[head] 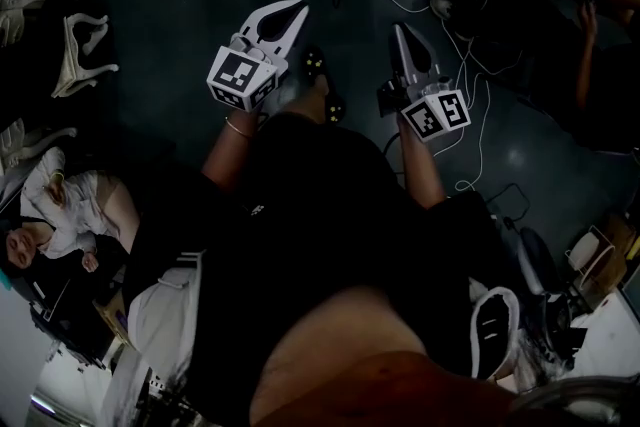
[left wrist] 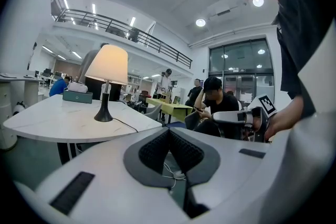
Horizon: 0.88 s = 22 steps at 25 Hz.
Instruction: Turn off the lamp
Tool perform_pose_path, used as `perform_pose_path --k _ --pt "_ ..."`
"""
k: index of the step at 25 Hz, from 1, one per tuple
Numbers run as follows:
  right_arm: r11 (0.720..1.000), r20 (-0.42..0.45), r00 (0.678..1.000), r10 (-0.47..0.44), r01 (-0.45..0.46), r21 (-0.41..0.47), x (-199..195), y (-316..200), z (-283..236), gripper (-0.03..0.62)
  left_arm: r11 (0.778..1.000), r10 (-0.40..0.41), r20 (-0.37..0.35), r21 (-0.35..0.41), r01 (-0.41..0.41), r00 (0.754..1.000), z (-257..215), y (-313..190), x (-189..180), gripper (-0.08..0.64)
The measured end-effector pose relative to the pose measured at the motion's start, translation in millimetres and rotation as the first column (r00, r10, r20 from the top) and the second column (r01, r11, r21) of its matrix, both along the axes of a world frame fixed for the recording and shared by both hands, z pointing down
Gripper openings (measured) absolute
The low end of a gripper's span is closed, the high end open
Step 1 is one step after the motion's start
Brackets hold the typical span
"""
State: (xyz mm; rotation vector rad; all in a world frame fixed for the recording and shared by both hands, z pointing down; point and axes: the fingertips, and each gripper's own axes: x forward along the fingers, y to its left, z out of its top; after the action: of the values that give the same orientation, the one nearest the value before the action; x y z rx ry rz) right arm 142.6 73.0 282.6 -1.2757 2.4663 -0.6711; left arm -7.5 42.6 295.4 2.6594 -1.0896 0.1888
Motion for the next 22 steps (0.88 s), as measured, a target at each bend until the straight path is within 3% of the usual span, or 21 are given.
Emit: perform_pose_path --k 16,22 --pt "0.992 -0.168 0.979 -0.116 0.106 -0.068 -45 -95 38 0.008 1.0 -0.008 -0.058 0.001 0.008 0.998 28 -78 -10 0.008" --pt "0.99 -0.217 0.969 -0.115 0.094 -0.105 -57 -121 60 0.018 0.998 -0.039 -0.063 -0.047 0.036 0.997 47 -96 -18 0.008"
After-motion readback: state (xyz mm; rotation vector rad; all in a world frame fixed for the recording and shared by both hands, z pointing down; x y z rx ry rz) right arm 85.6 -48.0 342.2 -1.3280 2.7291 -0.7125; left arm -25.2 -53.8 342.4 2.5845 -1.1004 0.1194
